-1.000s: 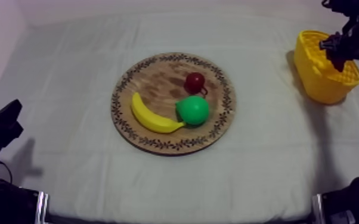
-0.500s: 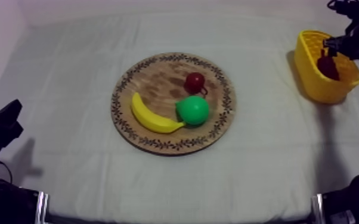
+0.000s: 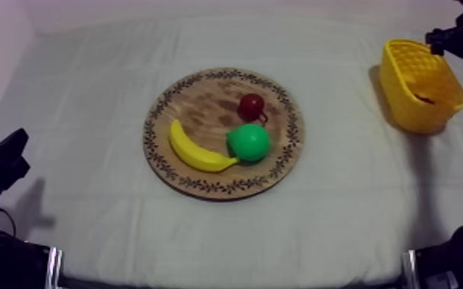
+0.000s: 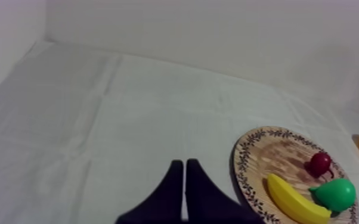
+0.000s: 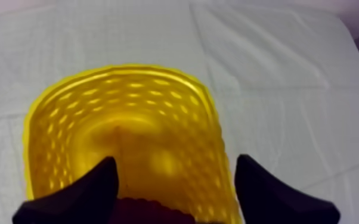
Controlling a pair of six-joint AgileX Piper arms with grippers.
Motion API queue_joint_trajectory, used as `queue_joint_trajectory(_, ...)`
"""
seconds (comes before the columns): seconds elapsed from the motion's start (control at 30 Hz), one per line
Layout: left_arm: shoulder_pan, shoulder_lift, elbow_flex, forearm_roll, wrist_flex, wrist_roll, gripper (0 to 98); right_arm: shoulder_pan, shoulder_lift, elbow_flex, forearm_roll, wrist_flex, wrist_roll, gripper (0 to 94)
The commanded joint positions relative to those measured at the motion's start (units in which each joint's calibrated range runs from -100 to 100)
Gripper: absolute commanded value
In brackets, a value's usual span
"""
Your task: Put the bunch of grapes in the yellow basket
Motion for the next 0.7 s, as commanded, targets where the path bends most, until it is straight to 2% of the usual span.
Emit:
queue_joint_trajectory(0.0,0.0,0.0,0.0,0.01,0.0,0.0,0.1,0.0,-3.4,2.9,0.3,-1.2,-0.5,55.0)
queue_joint_trajectory(0.13,0.0,0.0,0.0,0.01,0.0,0.0,0.1,-0.1,-9.2,8.3,1.0,-3.8,-1.2,53.5)
queue_joint_trajectory(0.23,0.0,0.0,0.0,0.01,0.0,0.0,0.1,-0.2,-13.7,12.1,0.2,-5.5,-0.4,51.1)
queue_joint_trajectory(0.67,0.0,0.0,0.0,0.01,0.0,0.0,0.1,-0.9,-33.3,29.5,-7.7,-11.2,7.1,40.8)
